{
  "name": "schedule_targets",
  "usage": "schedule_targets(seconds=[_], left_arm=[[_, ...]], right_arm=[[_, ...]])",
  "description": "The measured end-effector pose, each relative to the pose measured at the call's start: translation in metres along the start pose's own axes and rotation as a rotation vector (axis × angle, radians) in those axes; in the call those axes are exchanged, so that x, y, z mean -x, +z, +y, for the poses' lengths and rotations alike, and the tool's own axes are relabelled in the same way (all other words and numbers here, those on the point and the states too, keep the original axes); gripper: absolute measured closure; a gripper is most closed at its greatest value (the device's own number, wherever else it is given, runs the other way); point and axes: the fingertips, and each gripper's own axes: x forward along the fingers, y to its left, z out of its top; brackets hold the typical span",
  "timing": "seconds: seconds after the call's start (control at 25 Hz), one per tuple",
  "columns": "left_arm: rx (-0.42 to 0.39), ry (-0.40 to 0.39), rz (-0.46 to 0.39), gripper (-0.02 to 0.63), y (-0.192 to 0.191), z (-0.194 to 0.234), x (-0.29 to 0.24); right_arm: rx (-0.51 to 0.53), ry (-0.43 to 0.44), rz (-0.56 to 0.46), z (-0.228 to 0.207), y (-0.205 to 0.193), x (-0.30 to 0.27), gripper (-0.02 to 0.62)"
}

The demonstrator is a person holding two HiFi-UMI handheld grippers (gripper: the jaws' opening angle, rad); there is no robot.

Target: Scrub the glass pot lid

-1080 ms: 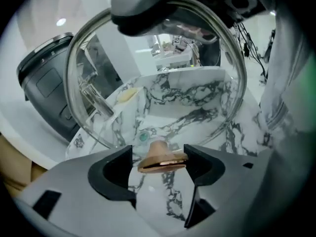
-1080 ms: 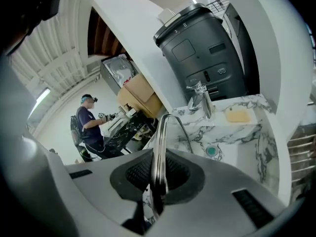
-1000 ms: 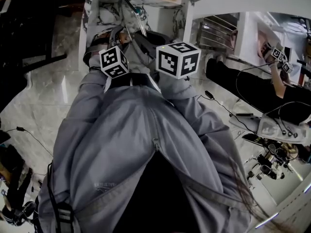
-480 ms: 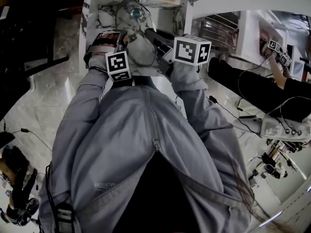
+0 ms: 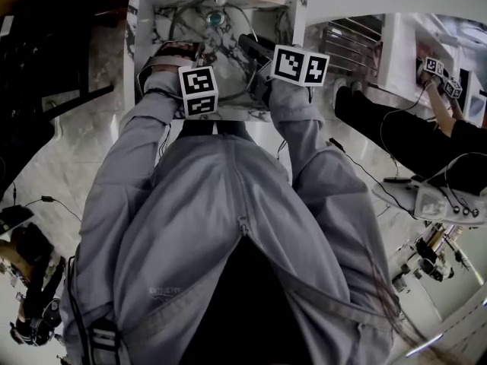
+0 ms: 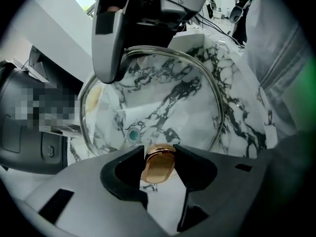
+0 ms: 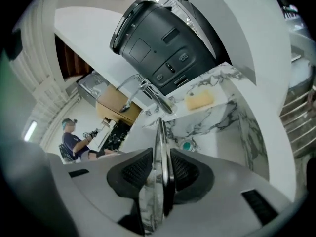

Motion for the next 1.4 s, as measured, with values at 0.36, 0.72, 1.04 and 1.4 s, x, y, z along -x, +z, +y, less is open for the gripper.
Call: schedule_targets(seconds=[0.36, 0.72, 1.04, 1.4], left_arm=[[0.043, -0.137, -0.014, 0.417, 0.011, 0.001, -0.024], [0.136, -0.26, -0.059, 0.419, 0.021, 0.008, -0.058], [0.149, -0.333, -0.074, 0.419, 0.033, 0.009, -0.087], [0.211, -0.382, -0.114, 0.419, 0.053, 0.01, -0.1]], right_arm=[[0.909, -0.266, 0.075, -0.013, 0.0, -0.006, 0.465], [1.173, -0.328, 0.188, -0.026, 0.03, -0.018, 0.465], [1.332, -0.481, 0.289, -0.071, 0.099, -0.035, 0.438], [1.46, -0.426, 0.476, -0.095, 0.097, -0.078, 0.4]])
